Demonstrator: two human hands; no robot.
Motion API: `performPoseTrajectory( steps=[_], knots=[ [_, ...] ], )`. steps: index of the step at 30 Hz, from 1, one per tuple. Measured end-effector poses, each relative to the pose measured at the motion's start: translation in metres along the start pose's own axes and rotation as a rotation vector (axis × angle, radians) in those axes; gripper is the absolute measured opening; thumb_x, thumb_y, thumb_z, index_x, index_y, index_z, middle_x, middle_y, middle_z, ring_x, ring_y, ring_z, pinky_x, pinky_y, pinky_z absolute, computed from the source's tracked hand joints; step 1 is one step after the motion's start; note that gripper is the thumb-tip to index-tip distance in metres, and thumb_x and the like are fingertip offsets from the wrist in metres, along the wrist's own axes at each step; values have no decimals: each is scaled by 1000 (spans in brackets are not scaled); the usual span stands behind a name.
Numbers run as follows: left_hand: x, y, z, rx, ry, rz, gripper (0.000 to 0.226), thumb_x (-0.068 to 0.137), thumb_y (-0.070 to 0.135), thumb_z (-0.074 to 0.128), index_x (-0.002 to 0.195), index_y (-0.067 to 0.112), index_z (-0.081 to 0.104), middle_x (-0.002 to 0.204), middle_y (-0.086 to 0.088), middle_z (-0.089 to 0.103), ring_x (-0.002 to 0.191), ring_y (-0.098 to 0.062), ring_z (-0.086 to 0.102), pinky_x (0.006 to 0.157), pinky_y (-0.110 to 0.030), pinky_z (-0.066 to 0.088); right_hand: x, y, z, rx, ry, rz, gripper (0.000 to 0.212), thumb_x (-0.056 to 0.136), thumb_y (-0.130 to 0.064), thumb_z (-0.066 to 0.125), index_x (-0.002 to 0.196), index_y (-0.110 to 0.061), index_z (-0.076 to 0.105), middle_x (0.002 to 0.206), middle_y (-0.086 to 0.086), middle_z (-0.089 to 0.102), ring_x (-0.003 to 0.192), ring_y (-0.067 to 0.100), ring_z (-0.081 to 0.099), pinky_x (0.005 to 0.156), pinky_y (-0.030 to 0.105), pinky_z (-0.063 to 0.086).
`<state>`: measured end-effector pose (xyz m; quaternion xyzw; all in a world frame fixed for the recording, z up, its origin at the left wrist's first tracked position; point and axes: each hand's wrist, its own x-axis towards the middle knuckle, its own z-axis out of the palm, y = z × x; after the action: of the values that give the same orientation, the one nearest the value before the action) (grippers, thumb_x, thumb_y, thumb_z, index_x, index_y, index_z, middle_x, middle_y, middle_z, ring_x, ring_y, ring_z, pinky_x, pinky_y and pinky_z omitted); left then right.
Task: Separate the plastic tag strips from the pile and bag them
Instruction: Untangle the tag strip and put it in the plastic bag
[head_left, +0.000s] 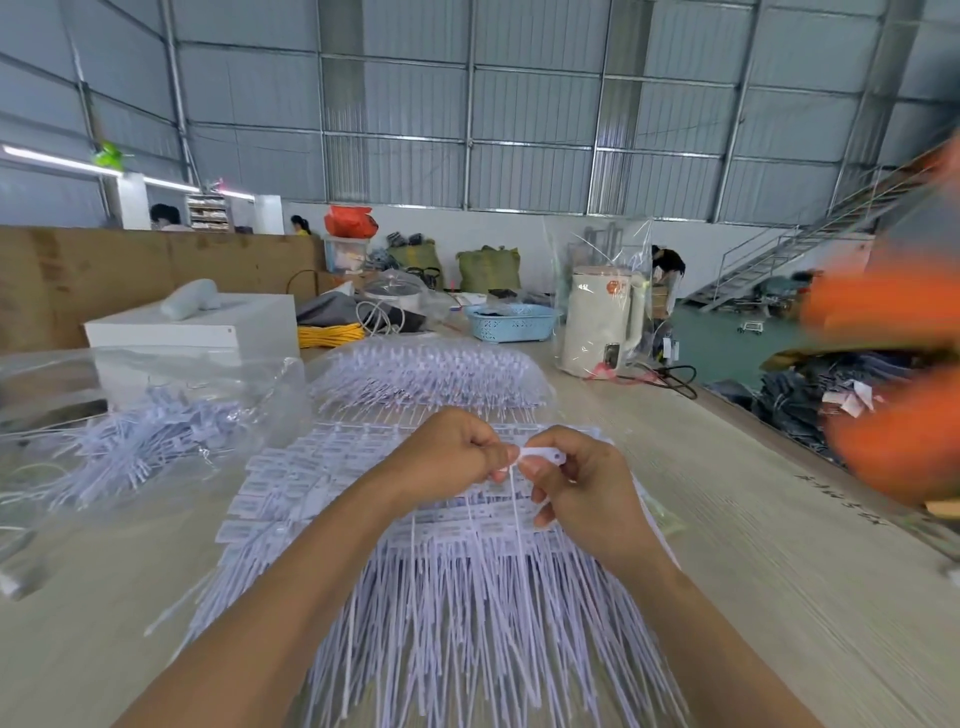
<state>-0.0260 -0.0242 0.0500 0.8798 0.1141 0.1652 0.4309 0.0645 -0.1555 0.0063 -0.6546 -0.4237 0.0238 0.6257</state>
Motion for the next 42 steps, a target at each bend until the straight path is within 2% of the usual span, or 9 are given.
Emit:
performPoseTrajectory(
  steps=[6,10,16,20,23,25,30,34,42],
  knots=[
    [0,-1,-2,-88,-49,-34,38,85,23,67,48,21,64,38,12,49,38,1,41,54,-19,35,-2,2,0,-183,69,-244,35,85,7,59,68,-24,61,74,3,53,51,10,54,37,29,51],
    [0,1,-1,-64,-19,-36,37,85,23,66,49,20,63,37,13,46,36,1,39,54,-21,33,-1,4,4,-66,75,-91,31,87,4,58,69,-21,63,58,-10,54,45,7,52,40,22,49],
    [-8,12,-7,-38,-103,43,34,85,24,67,52,22,63,41,17,53,40,8,49,48,-8,39,3,10,-21,-6,245,148,11,89,5,53,79,8,54,54,13,46,37,10,45,38,24,41],
    [-9,9,-9,164,-31,122,28,89,37,60,62,27,65,53,14,60,59,-1,60,77,-29,51,1,2,-26,245,159,248,9,93,-8,54,86,-2,54,60,4,47,45,9,44,39,20,33],
    [-9,4,-6,398,-21,102,29,89,50,52,63,38,57,88,15,68,82,-8,59,93,-37,47,2,-3,-12,397,40,298,11,95,-12,51,85,-8,52,68,2,47,45,6,41,37,17,29],
    [-9,5,-6,494,-18,103,26,90,54,47,69,40,53,97,10,64,90,-11,57,88,-34,47,2,-6,-7,475,-15,315,13,95,-9,50,83,-9,51,69,4,42,46,6,37,37,16,28],
    [-7,7,-4,492,-134,95,9,97,22,46,97,27,53,73,10,45,65,-8,43,67,-27,32,0,-9,0,553,-93,309,12,87,8,53,89,-4,53,62,4,44,43,6,35,38,16,28],
    [-8,8,-5,387,-162,92,27,90,8,53,112,22,48,97,2,52,84,-15,51,65,-28,40,-1,-9,2,505,-62,320,20,83,9,59,100,-2,60,73,6,53,46,5,42,41,16,34],
    [-7,5,-3,346,-94,242,49,85,18,66,115,31,29,97,2,51,75,-4,48,60,-17,37,-2,-5,3,424,-123,339,8,85,-2,63,93,-5,66,76,7,63,67,15,54,57,20,38]
  ],
)
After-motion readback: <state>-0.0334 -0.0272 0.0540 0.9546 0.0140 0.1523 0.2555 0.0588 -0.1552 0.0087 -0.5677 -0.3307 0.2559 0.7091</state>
